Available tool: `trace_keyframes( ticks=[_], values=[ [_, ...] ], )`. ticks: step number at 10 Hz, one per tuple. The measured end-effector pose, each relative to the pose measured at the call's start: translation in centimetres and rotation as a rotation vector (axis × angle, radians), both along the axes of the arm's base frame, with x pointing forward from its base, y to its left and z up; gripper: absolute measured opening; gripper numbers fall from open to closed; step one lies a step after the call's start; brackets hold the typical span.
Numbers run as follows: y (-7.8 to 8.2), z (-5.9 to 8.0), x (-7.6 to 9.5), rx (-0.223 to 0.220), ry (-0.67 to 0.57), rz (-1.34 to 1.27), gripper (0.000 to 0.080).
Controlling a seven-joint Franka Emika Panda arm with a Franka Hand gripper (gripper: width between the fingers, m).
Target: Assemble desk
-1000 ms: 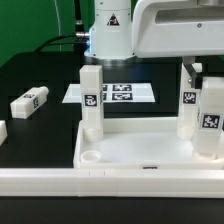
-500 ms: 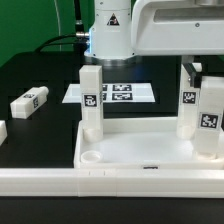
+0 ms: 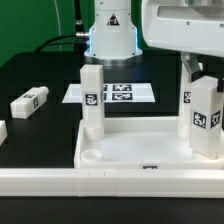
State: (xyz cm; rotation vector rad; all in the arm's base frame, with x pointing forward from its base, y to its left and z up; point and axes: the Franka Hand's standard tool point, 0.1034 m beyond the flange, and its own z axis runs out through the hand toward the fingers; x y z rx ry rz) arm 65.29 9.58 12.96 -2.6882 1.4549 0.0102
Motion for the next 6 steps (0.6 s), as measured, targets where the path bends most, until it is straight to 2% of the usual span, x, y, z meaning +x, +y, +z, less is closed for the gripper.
trace_keyframes(
  ticks=[5, 6],
  values=[
    [-0.10, -0.04, 0.24, 0.012, 0.006, -0.364, 0.0288],
    [-0.16, -0.13, 0.15, 0.004, 0.009, -0.322, 0.0386]
  ],
)
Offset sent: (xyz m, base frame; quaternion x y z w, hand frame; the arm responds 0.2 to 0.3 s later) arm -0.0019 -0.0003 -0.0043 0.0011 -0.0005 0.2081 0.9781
